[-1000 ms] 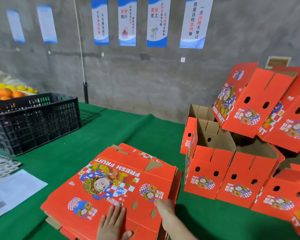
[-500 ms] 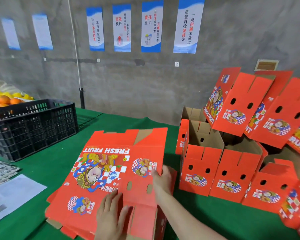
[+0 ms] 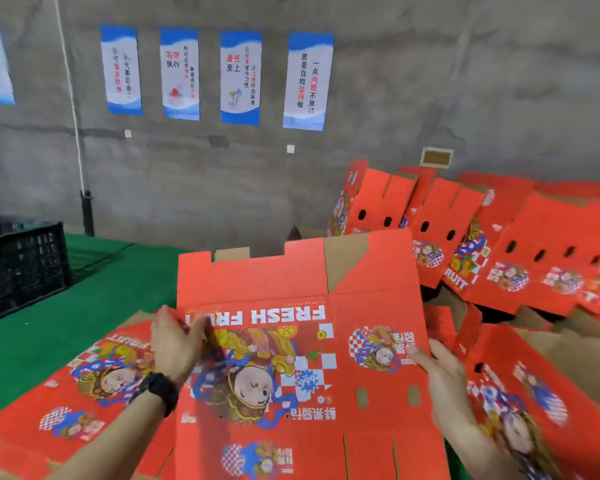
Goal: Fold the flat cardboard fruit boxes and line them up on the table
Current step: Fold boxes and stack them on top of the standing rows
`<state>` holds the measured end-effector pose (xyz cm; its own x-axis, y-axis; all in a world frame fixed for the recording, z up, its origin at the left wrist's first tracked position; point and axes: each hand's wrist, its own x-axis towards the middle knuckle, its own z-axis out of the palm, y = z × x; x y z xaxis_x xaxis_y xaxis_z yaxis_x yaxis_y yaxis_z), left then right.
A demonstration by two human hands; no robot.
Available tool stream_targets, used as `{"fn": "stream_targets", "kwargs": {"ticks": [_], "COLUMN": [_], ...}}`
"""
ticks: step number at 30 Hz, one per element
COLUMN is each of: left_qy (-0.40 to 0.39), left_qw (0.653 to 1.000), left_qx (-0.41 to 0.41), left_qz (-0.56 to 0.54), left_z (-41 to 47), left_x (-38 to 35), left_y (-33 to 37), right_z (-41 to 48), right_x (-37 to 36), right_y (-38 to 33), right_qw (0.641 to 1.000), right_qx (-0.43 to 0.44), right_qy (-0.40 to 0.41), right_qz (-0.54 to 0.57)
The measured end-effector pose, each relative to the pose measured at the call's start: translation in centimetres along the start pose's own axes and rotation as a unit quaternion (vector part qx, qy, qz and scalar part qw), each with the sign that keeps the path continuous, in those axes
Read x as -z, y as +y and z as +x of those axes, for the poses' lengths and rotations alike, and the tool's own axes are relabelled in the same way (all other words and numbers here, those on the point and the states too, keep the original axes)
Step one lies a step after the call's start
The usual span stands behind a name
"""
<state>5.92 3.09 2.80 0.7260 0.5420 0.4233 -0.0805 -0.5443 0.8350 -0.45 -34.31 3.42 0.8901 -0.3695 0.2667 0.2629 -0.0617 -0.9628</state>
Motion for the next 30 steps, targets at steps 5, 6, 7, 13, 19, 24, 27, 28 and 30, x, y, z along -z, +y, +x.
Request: {"fn": "stream_targets", "kwargs": {"ticks": [5, 6, 7, 13, 19, 24, 27, 28, 30], "left_qy": [-0.066, -0.07, -0.08, -0.124, -0.153, -0.15, -0.163, -0.178, -0.229], "left_qw": [0.981, 0.972, 0.963, 0.952, 0.942, 0.934, 0.915, 0.905, 0.885], "left_qx": [0.066, 0.084, 0.099, 0.06, 0.033, 0.025, 0.055, 0.059, 0.055], "left_qz": [-0.17, -0.207, -0.236, -0.273, -0.298, -0.324, -0.365, -0.381, -0.4], "left_z": [-1.3, -1.7, -2.2, -6.7, -9.8, -10.8, -10.7, -10.4, -9.7], "left_x": [-4.4, -4.9, -5.4, -6.6, -5.8, -4.4, -3.4, -3.0, -1.9], "left_y": [3.7, 4.3, 4.7, 6.1, 6.3, 6.9, 6.8, 6.7, 6.6], "right_z": [-1.2, -1.3, -1.5, -3.2, -2.3, -0.9, -0.7, -0.7, -0.7], "right_x": [7.0, 7.9, 8.7, 8.6, 5.0, 4.1, 4.4, 4.6, 4.9], "right_y": [0.6, 0.8, 0.8, -1.3, -4.2, -5.6, -6.0, -6.1, -6.4], "right_qw": [0.999, 0.997, 0.994, 0.897, 0.918, 0.892, 0.888, 0.892, 0.901], "right_qx": [-0.02, -0.009, 0.005, 0.215, 0.137, 0.019, -0.024, -0.041, -0.07], "right_qy": [0.038, 0.048, 0.06, 0.168, -0.021, -0.101, -0.174, -0.187, -0.201], "right_qz": [-0.029, -0.055, -0.089, -0.348, -0.372, -0.44, -0.426, -0.409, -0.379]}}
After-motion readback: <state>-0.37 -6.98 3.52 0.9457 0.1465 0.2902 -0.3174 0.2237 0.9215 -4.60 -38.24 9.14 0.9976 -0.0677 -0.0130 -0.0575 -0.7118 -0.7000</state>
